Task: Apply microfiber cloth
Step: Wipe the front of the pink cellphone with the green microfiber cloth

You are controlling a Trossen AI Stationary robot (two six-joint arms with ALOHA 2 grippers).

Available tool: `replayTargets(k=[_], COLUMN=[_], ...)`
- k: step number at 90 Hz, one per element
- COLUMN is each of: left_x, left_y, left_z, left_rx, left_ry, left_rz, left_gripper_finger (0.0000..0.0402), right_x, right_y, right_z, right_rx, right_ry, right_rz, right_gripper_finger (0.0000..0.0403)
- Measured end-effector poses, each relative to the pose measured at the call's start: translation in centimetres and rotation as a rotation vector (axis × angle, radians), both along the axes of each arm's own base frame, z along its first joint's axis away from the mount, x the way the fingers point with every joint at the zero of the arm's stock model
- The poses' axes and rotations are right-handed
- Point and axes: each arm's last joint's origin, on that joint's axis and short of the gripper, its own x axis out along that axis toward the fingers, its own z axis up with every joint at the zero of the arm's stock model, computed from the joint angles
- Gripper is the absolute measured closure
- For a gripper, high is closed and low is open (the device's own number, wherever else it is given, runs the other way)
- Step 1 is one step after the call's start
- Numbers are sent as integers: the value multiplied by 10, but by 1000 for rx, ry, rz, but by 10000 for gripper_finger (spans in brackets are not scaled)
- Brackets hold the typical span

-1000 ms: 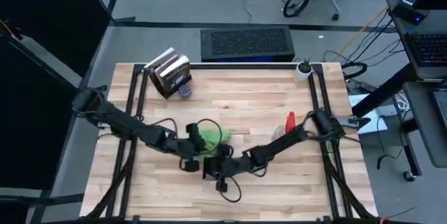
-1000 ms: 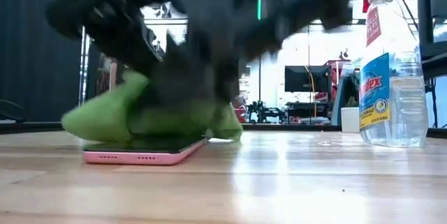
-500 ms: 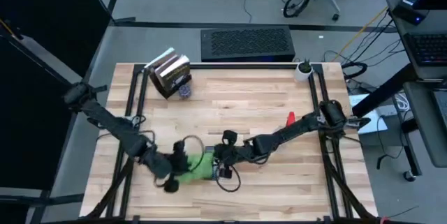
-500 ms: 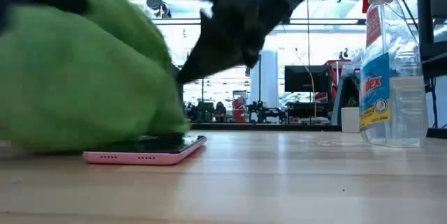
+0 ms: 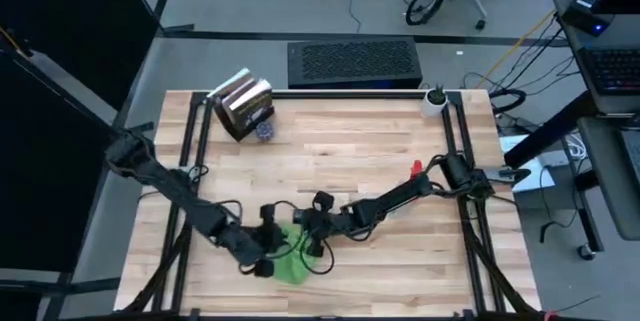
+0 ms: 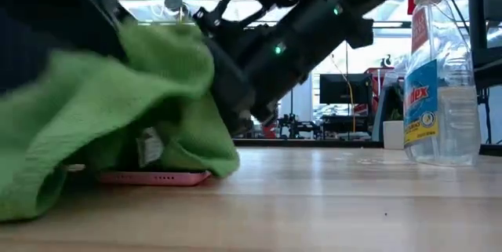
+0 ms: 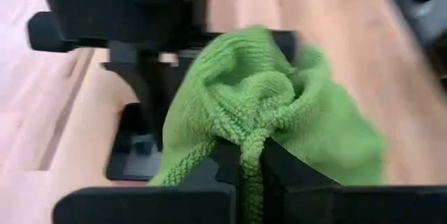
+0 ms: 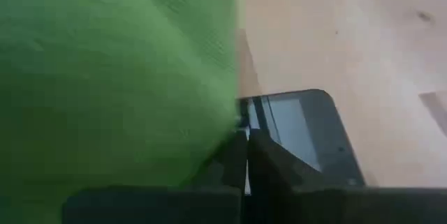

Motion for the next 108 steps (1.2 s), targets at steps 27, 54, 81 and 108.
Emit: replayTargets(k=[27, 54, 81, 108], left_x=[22, 36, 28, 14], left_y=[15, 8, -11, -20], left_z=[-44, -61, -63, -42], left_rx=[27, -58, -177, -205], left_ry=[109, 50, 96, 82], left_rz=[14, -43, -153, -189], left_gripper_finger=[401, 401, 401, 401], right_x=[2, -1, 0, 0], right_y=[0, -2, -4, -6], right_z=[-7, -11, -11, -12], right_rx=[20, 32, 28, 25], right_ry=[-3, 49, 53, 55], right_rz=[-16, -2, 10, 19], right_gripper_finger=[403, 403, 403, 403])
